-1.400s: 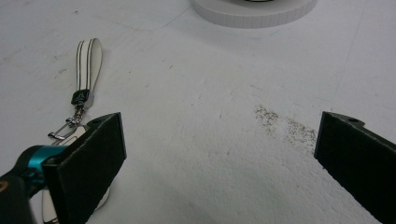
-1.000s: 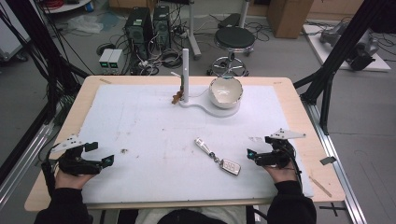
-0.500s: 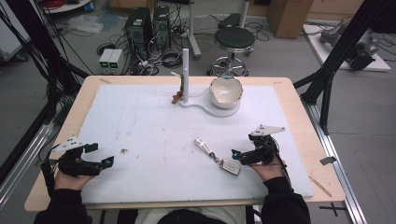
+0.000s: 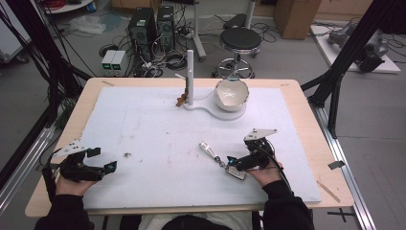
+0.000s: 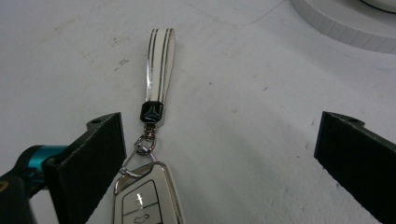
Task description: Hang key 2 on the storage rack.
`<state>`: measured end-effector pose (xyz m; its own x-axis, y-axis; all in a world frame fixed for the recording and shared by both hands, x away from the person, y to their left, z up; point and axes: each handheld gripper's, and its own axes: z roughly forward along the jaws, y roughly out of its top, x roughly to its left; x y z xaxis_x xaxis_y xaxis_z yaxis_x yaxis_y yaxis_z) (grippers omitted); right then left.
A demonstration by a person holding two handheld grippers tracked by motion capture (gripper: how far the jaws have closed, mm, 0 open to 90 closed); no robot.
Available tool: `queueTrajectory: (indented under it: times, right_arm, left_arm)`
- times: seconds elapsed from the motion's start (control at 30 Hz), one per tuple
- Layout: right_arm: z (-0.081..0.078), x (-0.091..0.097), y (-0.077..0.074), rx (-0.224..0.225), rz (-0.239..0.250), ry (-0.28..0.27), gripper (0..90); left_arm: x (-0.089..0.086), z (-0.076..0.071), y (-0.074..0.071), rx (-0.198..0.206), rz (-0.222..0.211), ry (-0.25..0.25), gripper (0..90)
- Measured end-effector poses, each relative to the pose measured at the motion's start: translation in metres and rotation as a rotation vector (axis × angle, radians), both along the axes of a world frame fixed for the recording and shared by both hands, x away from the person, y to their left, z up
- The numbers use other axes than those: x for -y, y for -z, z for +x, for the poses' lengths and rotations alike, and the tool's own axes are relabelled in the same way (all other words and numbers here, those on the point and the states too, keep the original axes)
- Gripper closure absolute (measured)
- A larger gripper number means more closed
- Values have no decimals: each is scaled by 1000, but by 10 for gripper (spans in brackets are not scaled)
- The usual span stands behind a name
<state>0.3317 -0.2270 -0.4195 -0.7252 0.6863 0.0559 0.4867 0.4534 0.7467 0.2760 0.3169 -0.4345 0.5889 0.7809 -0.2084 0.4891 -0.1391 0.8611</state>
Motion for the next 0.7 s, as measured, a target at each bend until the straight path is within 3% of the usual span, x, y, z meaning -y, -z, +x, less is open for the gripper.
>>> queueTrajectory:
  times: [0.7]
  right_arm:
    - [5, -38, 9, -31, -84, -98, 11]
  left_arm:
    - [2, 0, 1, -9, 9, 20, 16]
